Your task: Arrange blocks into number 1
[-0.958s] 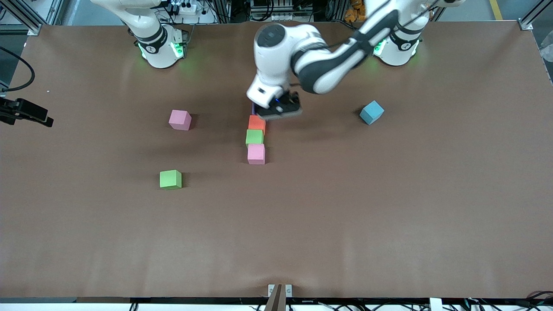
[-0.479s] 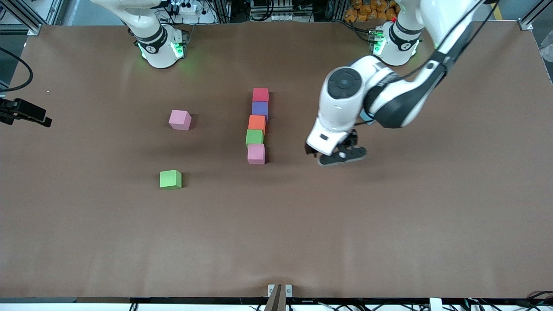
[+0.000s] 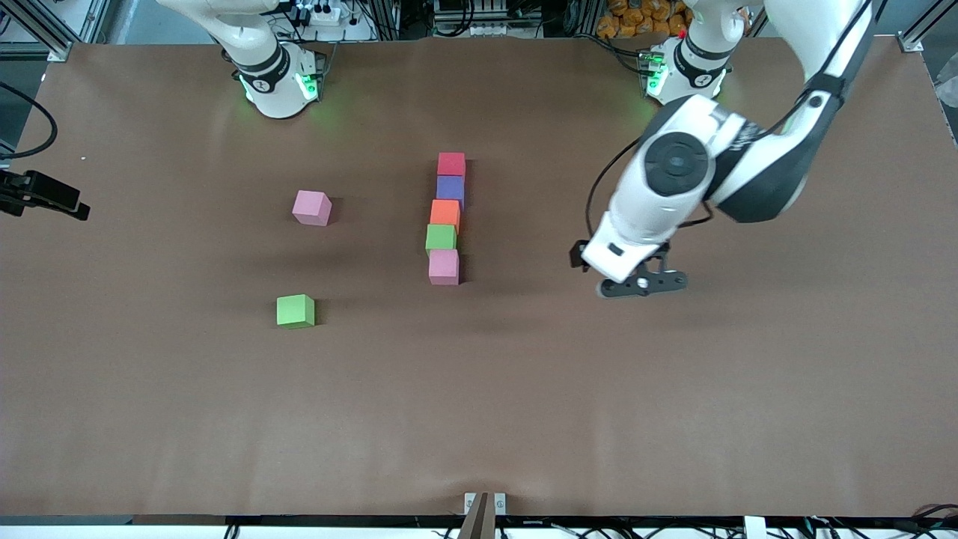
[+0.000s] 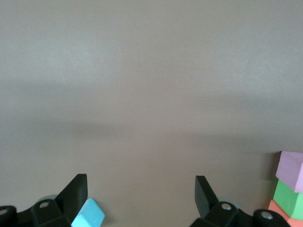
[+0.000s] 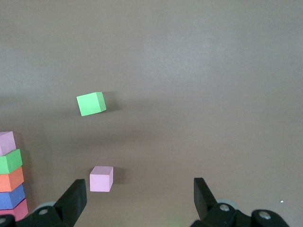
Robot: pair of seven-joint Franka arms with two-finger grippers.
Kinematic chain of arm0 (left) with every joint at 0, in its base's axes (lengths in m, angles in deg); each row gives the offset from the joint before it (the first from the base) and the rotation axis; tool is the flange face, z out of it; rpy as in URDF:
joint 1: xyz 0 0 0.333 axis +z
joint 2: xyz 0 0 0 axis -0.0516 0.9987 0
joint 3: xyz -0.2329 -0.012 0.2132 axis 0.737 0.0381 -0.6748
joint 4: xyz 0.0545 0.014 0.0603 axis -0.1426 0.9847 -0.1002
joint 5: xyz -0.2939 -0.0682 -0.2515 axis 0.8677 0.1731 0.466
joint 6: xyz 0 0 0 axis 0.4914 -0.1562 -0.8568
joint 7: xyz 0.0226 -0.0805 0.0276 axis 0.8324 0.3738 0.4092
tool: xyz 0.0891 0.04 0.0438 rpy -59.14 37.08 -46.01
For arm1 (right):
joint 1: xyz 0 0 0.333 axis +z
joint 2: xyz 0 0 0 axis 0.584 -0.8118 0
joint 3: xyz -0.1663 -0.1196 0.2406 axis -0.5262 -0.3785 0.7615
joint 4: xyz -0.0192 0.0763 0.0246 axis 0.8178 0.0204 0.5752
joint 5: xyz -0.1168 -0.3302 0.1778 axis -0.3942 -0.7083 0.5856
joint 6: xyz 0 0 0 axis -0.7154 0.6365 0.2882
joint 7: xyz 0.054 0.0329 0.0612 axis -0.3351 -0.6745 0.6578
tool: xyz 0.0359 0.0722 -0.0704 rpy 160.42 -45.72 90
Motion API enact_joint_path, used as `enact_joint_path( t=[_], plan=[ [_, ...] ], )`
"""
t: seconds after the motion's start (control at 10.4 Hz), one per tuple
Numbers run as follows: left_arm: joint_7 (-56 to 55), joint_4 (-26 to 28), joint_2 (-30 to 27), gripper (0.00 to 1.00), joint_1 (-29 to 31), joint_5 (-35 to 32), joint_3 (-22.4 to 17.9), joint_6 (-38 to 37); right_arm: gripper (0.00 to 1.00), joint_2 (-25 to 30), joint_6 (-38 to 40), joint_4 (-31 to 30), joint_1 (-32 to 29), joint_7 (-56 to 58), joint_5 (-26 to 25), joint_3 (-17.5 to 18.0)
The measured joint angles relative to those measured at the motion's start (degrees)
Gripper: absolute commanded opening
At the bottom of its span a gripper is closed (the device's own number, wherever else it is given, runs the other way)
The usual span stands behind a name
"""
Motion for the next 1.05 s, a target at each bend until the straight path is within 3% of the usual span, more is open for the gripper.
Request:
enact_joint_path(
  t=[0.38,0.77,1.05],
  plan=[
    [8.7,3.1,-9.2,1.00,-8.1,7.1,-17.1,-8.9,1.00,0.0,0.0,0.0,0.0,0.0,0.0,0.0],
    [14.9,3.1,-17.7,1.00,-9.1,8.0,-25.0,-11.3,1.00,0.0,0.0,0.0,0.0,0.0,0.0,0.0],
    [20.1,-0.4,-22.8,1.00,-9.0,10.0,-27.9,-15.4,1.00,0.0,0.0,0.1,0.0,0.0,0.0,0.0]
  ],
)
